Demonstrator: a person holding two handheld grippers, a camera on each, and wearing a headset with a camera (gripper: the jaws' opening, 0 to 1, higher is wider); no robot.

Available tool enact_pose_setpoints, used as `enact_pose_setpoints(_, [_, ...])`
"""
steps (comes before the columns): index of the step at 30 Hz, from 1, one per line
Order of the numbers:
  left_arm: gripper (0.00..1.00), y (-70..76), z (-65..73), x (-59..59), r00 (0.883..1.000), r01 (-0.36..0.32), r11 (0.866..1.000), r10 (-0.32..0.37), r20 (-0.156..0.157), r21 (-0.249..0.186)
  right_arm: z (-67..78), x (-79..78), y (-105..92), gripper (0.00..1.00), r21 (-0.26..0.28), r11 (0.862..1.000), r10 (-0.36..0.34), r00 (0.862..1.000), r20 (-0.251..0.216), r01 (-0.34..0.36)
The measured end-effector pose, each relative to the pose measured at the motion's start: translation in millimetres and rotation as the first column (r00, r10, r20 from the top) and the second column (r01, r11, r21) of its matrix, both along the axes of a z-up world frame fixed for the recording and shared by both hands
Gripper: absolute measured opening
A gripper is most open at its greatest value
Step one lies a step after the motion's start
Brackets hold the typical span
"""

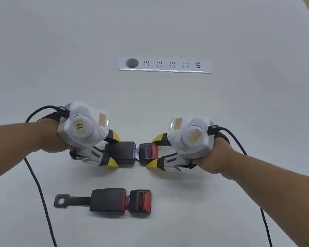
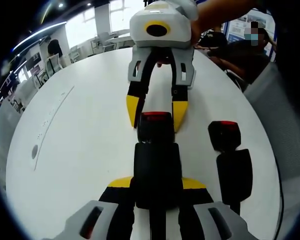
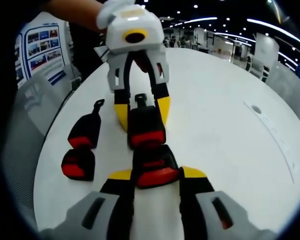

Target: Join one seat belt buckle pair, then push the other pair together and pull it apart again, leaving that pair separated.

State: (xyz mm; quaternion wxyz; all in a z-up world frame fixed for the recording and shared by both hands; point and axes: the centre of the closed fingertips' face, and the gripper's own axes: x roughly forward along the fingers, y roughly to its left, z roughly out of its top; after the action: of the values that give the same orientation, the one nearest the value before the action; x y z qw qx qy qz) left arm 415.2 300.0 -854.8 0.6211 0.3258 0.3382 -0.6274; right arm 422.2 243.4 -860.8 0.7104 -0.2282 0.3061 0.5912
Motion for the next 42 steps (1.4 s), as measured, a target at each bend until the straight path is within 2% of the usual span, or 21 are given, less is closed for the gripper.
enact_pose_setpoints(11, [0.34, 0.1, -0.5, 0.4, 1.000, 0.004, 1.000, -0.004, 0.000, 0.009, 0.5, -1.1, -18.1, 0.34, -0.027, 1.000, 0.002, 1.000, -0.003, -0.002])
enact_pose_setpoints(18, [0.34, -0.5, 0.0, 0.0, 1.000, 0.007, 1.000, -0.007, 0.001, 0.013, 0.5, -1.3, -19.7, 0.35, -0.022, 1.000, -0.005, 1.000, 0.000, 0.005])
enact_pose_setpoints(39, [0.35, 1.3, -2.1, 2.0, 1.000, 0.007, 1.000, -0.007, 0.001, 0.017, 2.3, -8.1, -81.4, 0.35, -0.058, 0.997, -0.056, 0.998, -0.011, 0.055])
enact_pose_setpoints(42, [0.35, 1.1, -2.2, 1.6, 1.000, 0.008, 1.000, -0.008, 0.002, 0.018, 4.2, -6.5, -88.5, 0.35, -0.054, 0.997, -0.060, 0.998, 0.001, 0.060])
